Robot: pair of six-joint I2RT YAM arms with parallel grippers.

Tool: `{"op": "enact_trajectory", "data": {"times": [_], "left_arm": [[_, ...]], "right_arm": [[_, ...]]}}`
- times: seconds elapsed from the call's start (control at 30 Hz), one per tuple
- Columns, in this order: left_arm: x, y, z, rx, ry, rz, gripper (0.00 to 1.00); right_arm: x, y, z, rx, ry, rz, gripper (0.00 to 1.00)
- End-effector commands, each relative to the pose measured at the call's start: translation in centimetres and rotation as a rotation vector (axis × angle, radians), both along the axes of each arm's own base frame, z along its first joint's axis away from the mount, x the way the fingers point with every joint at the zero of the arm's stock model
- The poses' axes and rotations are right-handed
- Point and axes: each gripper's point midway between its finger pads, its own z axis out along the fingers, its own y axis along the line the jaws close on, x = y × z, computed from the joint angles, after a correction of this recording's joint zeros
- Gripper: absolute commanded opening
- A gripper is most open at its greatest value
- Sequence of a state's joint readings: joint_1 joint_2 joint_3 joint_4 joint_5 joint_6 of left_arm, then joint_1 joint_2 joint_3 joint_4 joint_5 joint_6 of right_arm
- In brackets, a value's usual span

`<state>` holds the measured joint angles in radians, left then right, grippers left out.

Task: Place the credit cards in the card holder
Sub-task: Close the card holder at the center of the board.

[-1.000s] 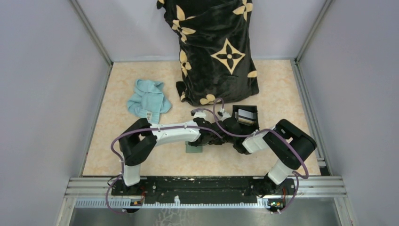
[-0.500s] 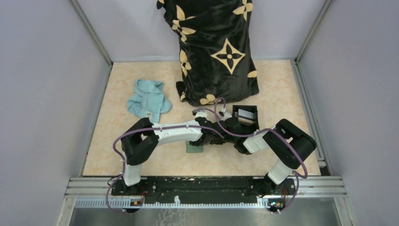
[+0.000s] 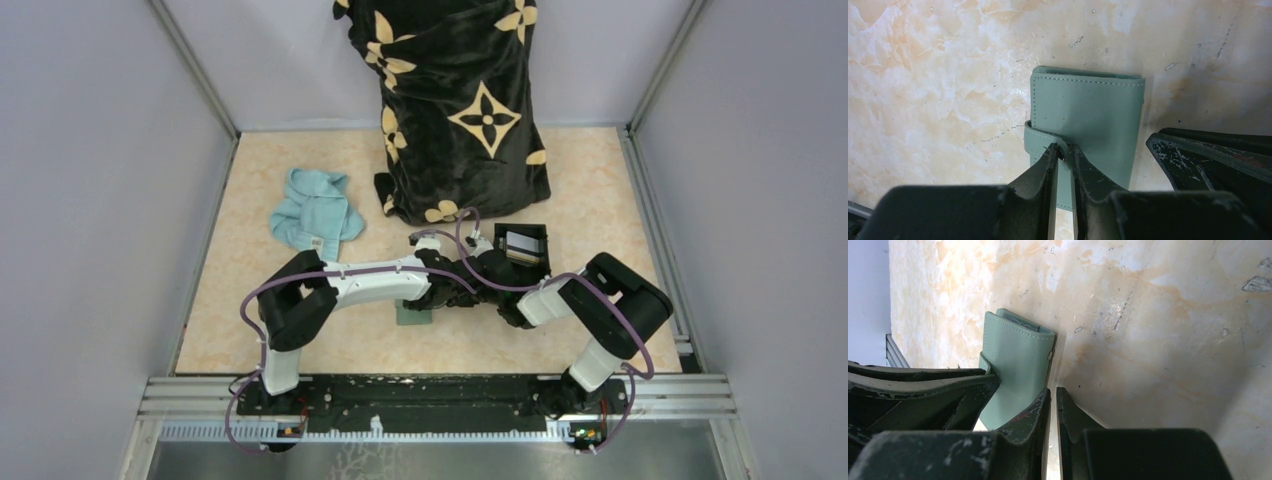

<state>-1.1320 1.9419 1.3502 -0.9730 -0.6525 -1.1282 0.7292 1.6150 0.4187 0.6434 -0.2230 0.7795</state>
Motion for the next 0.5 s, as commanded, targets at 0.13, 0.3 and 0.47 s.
{"op": "enact_trajectory", "data": {"times": [0.13,0.3,0.47], "left_arm": [[1.9,-6.2,0.3,-0.167,-0.099,-0.010,0.19],[2.1,-6.6,0.3,-0.172,-0.101,-0.015,0.18],[2.3,-6.9,0.5,-0.176,-0.106,-0.021,0.17]], "right_arm": [[-2.5,1.4,-2.2,-0.070,0.027,0.081,0.11],[-2.6,1.3,-2.5,-0.077,0.034,0.085,0.10],[-2.6,1.4,-2.5,-0.076,0.034,0.086,0.10]]}}
